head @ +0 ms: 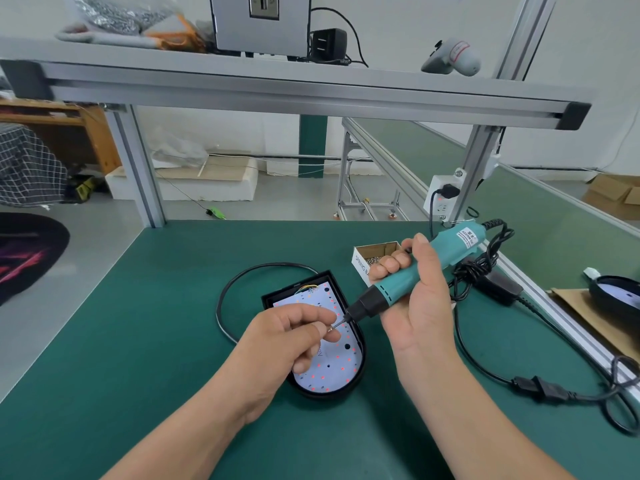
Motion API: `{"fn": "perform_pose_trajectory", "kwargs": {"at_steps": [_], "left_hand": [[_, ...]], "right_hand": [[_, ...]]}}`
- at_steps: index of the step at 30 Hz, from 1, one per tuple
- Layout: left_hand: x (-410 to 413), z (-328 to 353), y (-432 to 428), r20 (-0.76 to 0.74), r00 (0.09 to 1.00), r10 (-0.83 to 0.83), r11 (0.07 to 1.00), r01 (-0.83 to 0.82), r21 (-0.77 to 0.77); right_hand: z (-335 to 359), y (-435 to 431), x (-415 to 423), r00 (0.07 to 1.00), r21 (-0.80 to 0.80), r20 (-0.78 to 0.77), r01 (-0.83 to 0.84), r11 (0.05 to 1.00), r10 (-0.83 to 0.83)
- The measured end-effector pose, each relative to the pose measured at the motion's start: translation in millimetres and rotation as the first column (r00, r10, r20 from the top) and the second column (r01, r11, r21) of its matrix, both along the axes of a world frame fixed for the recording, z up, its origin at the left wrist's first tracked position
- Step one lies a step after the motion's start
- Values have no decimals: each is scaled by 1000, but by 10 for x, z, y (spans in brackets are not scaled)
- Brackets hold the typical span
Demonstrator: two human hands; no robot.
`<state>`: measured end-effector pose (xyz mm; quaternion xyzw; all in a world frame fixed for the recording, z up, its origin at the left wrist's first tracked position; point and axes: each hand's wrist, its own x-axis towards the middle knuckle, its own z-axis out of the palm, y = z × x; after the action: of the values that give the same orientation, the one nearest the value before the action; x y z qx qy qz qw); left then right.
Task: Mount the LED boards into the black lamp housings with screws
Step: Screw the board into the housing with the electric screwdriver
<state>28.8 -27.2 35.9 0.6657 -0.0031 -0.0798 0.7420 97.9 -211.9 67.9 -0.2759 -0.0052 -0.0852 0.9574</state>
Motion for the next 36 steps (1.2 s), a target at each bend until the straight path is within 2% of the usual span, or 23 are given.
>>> {"fn": "perform_pose_trajectory", "kwargs": {"at_steps": [5, 7, 10, 14, 19, 23, 28, 33, 36], "left_hand": [[-4, 46, 23, 22, 999, 32, 998, -34, 57], [29, 51, 75, 79, 992, 94, 977, -107, 185], [81, 4, 140, 198, 967, 161, 887, -230, 401], [78, -65, 142, 254, 962, 98, 768, -236, 596], [108, -19, 229, 216, 976, 30, 784, -157, 600], [81, 58, 321, 164, 981, -106, 720, -38, 693], [30, 144, 404, 78, 979, -189, 637, 61, 768], [-41, 161, 343, 50, 961, -273, 588, 125, 799], [-45, 158, 323, 64, 968, -242, 581, 92, 809]], "right_hand": [[0, -5, -13, 1000, 3, 6, -13, 1000, 13], [-3, 0, -13, 1000, 2, 15, -24, 1000, 24], [-16, 13, -12, 998, -15, 32, -50, 999, 50], [-39, 30, -14, 997, -57, 40, -69, 996, 72], [-41, 22, -14, 996, -72, 36, -79, 994, 81], [-30, 12, -17, 997, -65, 23, -68, 996, 69], [-14, 6, -12, 998, -55, 4, -63, 997, 63], [-16, 0, -4, 998, -48, -1, -61, 997, 61], [-22, -2, -7, 998, -50, 10, -66, 997, 67]]}}
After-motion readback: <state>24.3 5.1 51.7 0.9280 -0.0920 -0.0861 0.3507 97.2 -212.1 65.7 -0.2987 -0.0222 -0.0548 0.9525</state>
